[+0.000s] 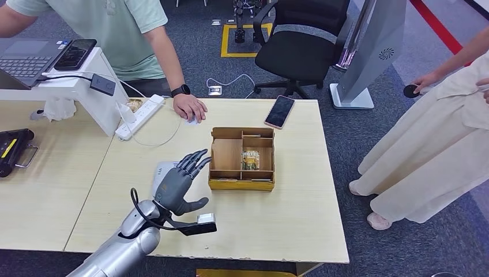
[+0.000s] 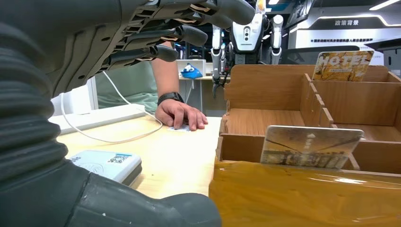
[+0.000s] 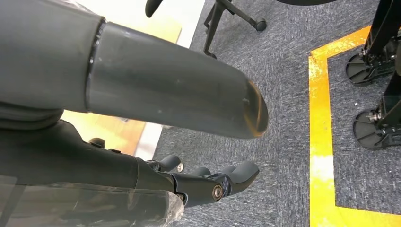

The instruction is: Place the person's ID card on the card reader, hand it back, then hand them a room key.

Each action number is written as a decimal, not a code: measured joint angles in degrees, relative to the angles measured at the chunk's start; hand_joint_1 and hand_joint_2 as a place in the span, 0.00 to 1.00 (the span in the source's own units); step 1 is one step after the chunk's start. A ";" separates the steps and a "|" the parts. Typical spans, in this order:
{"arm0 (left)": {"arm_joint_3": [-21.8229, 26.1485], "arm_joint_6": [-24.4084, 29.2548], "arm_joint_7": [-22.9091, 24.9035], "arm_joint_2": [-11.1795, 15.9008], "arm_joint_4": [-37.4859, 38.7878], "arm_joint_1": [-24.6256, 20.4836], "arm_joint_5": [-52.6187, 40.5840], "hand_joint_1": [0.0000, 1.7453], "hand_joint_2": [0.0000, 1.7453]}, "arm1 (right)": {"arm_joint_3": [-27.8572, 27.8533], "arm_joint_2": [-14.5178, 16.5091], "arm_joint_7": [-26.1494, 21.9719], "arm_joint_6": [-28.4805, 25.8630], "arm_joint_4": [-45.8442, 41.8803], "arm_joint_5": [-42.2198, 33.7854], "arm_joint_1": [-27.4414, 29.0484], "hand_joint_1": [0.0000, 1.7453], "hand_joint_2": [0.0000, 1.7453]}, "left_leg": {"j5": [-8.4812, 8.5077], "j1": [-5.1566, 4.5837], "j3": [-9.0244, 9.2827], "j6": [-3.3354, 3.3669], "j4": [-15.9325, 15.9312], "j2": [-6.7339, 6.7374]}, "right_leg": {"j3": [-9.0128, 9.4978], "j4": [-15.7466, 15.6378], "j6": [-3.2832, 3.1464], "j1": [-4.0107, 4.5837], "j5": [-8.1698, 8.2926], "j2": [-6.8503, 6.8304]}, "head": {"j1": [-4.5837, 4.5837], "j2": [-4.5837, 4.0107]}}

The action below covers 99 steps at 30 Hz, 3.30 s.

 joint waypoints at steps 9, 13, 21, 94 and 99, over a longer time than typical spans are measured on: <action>-1.85 -0.28 -0.03 -0.60 0.01 0.24 0.60 0.00 1.00 | -0.08 0.00 0.02 -0.01 0.01 0.02 0.00 0.00 0.00 | 0.00 0.00 0.00 0.00 0.00 0.00 | 0.00 0.00 0.00 0.00 0.00 -0.01 | 0.00 0.00; -2.80 0.03 -0.03 -1.44 0.22 0.23 0.89 0.00 1.00 | -0.08 0.00 0.07 -0.01 0.02 0.40 -0.03 0.00 0.00 | 0.00 0.00 0.00 0.00 0.00 -0.01 | 0.00 0.00 0.00 0.00 0.00 -0.01 | 0.00 0.00; -3.54 0.36 0.07 -2.95 1.02 0.06 1.04 0.00 1.00 | -0.08 0.00 0.07 -0.01 0.02 0.90 -0.04 0.00 0.00 | 0.00 0.00 0.01 0.01 0.00 0.00 | 0.00 0.00 0.00 0.00 0.00 -0.01 | 0.00 0.00; -5.73 9.07 3.30 -12.76 22.64 -11.09 -2.47 0.50 1.00 | -0.08 -0.11 0.70 -0.08 0.02 2.60 -0.79 0.00 0.00 | 0.00 -0.02 0.00 0.01 0.01 -0.03 | 0.01 0.00 0.01 -0.02 0.02 -0.02 | 0.00 0.00; -5.71 8.67 2.15 -12.48 22.60 -11.04 -0.63 0.97 1.00 | -0.08 -0.11 0.67 -0.10 0.02 2.58 -0.79 0.00 0.00 | 0.00 -0.02 -0.01 0.01 0.01 -0.03 | 0.02 0.00 0.01 -0.02 0.02 -0.02 | 0.00 0.00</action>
